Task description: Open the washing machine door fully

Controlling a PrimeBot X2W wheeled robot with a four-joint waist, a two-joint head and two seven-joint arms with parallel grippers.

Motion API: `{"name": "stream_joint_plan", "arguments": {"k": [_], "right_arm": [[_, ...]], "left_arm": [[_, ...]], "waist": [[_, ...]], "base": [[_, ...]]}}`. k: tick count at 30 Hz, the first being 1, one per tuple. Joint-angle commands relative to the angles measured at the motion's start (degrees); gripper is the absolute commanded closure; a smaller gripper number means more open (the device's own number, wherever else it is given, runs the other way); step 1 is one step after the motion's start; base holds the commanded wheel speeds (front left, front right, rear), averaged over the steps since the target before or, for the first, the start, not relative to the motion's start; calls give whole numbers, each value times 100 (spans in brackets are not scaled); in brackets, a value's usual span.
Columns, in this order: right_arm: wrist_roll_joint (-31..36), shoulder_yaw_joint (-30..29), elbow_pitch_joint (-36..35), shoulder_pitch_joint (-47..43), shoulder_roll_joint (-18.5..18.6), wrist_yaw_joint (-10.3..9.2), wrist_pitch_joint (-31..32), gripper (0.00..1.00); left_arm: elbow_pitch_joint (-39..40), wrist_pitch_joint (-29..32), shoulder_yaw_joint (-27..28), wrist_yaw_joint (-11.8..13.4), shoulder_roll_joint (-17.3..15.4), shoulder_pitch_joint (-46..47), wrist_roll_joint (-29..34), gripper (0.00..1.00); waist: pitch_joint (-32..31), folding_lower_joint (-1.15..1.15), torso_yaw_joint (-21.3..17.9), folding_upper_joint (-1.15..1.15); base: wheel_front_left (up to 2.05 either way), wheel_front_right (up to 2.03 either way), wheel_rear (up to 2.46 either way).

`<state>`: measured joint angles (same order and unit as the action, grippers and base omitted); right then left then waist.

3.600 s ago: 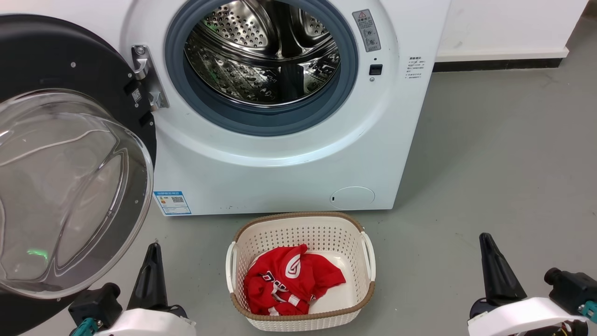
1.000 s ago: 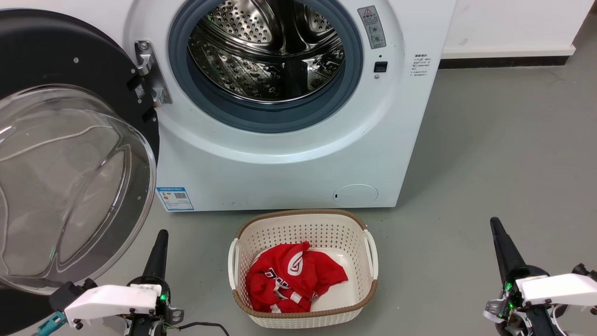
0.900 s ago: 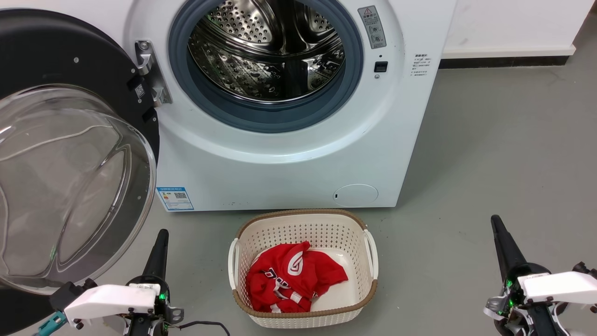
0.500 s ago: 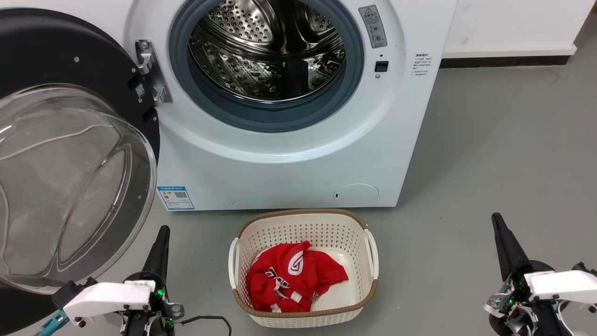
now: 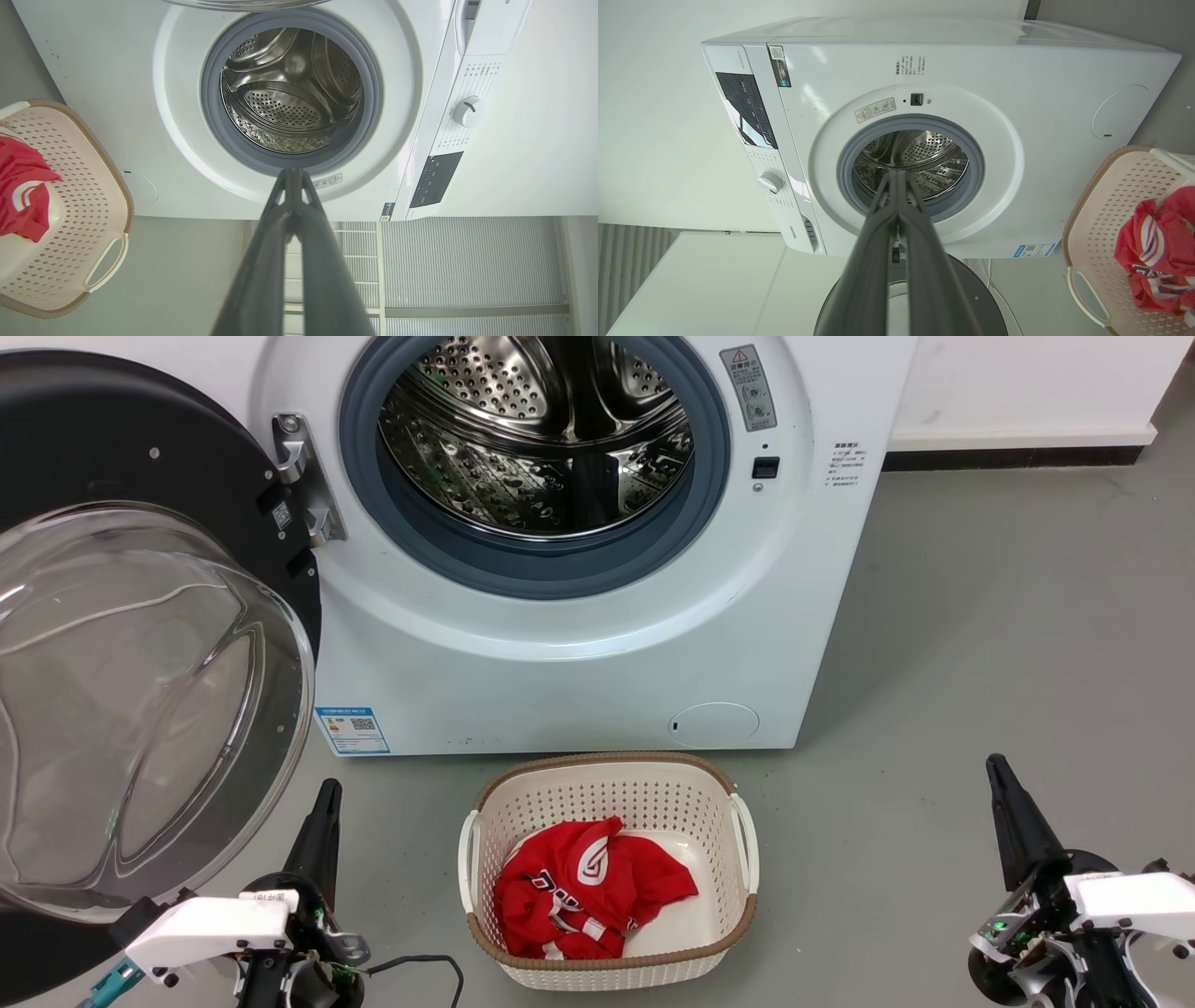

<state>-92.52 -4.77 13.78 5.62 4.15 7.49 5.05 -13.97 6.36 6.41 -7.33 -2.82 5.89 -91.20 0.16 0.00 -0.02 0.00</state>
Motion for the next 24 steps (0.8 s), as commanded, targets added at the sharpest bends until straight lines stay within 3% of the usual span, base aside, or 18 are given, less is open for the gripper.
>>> {"name": "stream_joint_plan", "arguments": {"k": [1, 24], "right_arm": [[-109, -14, 23, 75, -11, 0, 18, 100], [-83, -59, 28, 86, -38, 0, 57, 100]], "left_arm": [[-20, 28, 24, -29, -11, 63, -99, 100], [-21, 36, 23, -29, -11, 64, -126, 100]], "waist": [[1, 0, 1, 0], [2, 0, 2, 0]], "base": [[0, 0, 0], [0, 0, 0]]}}
